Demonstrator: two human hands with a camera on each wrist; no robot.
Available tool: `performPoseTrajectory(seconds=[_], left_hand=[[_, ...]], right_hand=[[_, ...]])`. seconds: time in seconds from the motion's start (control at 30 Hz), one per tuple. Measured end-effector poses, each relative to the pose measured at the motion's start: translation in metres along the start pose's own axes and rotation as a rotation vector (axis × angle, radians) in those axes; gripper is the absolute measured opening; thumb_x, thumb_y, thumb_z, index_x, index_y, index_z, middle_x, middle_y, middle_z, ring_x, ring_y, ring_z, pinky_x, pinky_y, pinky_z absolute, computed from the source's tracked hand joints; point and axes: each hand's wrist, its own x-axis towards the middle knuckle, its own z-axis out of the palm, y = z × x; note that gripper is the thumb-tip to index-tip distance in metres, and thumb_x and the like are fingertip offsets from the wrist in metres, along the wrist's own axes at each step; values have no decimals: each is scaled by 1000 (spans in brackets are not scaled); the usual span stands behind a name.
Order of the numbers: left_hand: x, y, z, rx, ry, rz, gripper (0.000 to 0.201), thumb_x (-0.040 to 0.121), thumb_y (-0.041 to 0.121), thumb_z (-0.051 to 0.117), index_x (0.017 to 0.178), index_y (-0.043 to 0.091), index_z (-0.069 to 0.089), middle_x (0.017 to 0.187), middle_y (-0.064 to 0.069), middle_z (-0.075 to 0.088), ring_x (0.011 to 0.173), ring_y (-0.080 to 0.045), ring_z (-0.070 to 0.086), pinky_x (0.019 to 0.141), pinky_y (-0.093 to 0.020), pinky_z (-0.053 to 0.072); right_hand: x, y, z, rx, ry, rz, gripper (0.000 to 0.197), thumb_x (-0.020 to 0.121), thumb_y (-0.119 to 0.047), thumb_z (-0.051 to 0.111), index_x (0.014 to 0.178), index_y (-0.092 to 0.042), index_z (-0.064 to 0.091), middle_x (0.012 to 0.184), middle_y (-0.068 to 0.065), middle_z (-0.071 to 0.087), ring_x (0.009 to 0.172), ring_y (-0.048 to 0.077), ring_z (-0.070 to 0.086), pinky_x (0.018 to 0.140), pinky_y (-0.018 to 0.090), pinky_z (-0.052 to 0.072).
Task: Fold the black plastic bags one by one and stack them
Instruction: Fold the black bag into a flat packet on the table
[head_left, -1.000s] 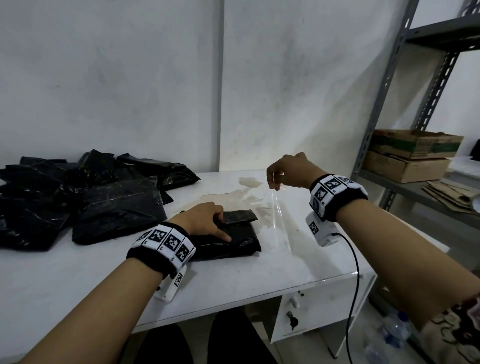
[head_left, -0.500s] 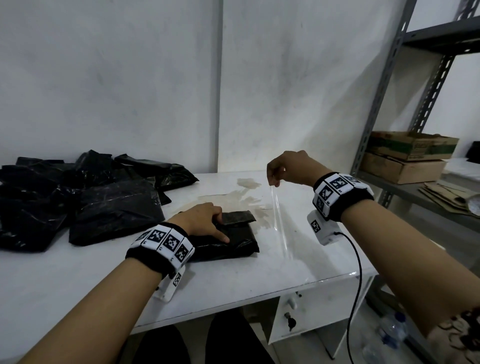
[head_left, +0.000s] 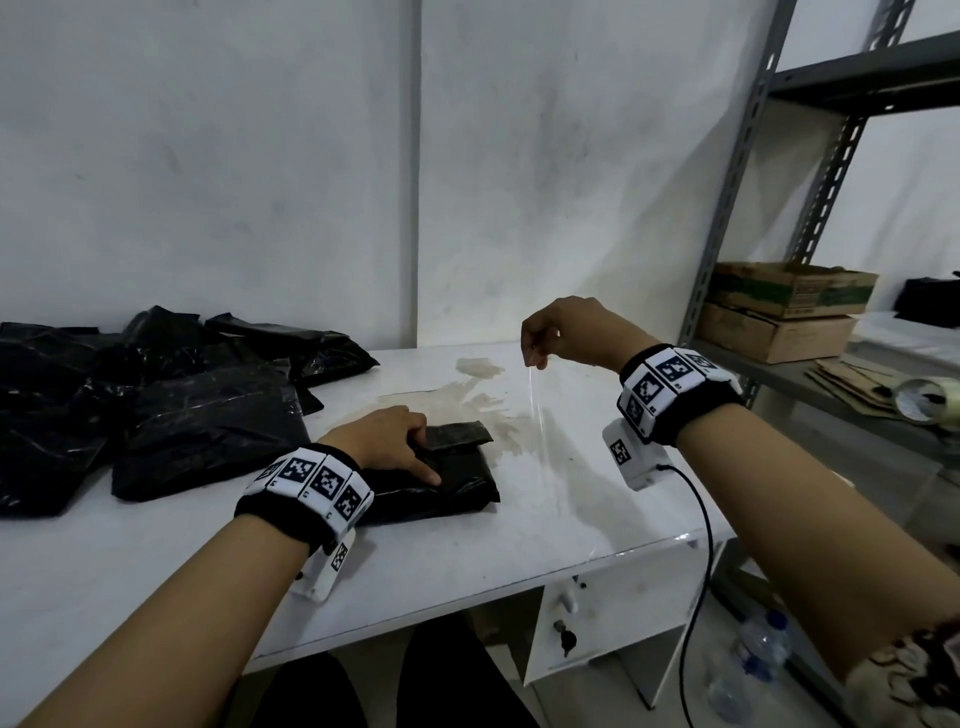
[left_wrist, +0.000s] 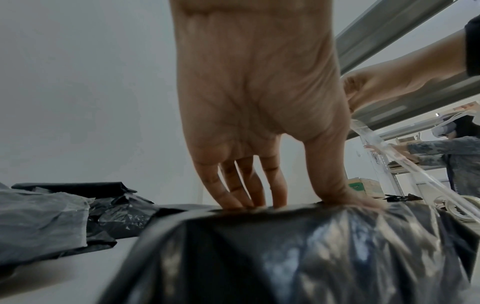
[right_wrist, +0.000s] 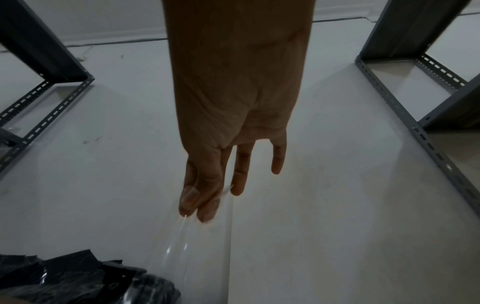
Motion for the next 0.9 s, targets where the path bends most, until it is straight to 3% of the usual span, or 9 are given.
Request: performPoseTrajectory(seconds=[0.17, 0.37, 0.47, 0.53, 0.67, 0.8, 0.9], left_hand=[[1, 1, 0, 19, -3, -4, 46, 60, 48, 85, 80, 24, 52, 96, 3, 51, 92, -17, 52, 86, -34, 45], [0, 0, 0, 7, 2, 10, 44, 63, 45, 84, 80, 23, 51, 96, 3, 50, 92, -17, 51, 80, -29, 41], [-2, -1, 0, 6, 14, 23, 45, 63, 45, 85, 80, 21, 51, 95, 2, 50, 91, -17, 52, 80, -29, 42], [-3, 0, 0, -4, 24, 22, 45, 63, 44, 85, 81, 19, 52, 96, 1, 51, 91, -17, 52, 81, -28, 42], [-7, 1, -1, -17, 55, 17, 45, 63, 43, 85, 86, 17, 57, 97, 2, 51, 92, -16, 52, 82, -27, 43], [-14, -4, 2, -22, 116, 43, 50, 64, 47, 83, 97, 14, 64, 105, 2, 47, 96, -15, 53, 87, -26, 45], [-15, -5, 1, -51, 117, 29, 47, 68, 51, 80, 96, 15, 68, 106, 4, 48, 97, -14, 54, 91, -29, 46]], right_hand=[[-7, 5, -6, 7, 19, 17, 30, 79, -2, 51, 78, -26, 69, 71, -15, 70, 81, -1, 60, 69, 23, 38], [-13, 4, -13, 41, 55, -17, 30, 79, -1, 50, 78, -24, 69, 73, -12, 71, 84, 3, 65, 81, 30, 49], [-13, -2, -43, 219, 253, -128, 26, 79, 8, 56, 79, -15, 69, 71, -5, 70, 69, 0, 66, 76, 25, 51], [-9, -11, -82, 252, 348, -174, 15, 81, 4, 63, 83, -10, 70, 72, 0, 70, 63, -5, 63, 73, 17, 48], [8, -32, -112, 215, 274, -161, 6, 82, -10, 69, 85, -12, 72, 76, 2, 72, 69, 5, 61, 75, 20, 49], [31, -45, -70, 268, 181, -142, 4, 82, -8, 70, 84, -12, 72, 72, -1, 71, 67, 9, 61, 74, 22, 51], [43, -45, -40, 335, 123, -104, 3, 83, -10, 70, 84, -12, 71, 73, -1, 73, 67, 8, 64, 72, 18, 51]])
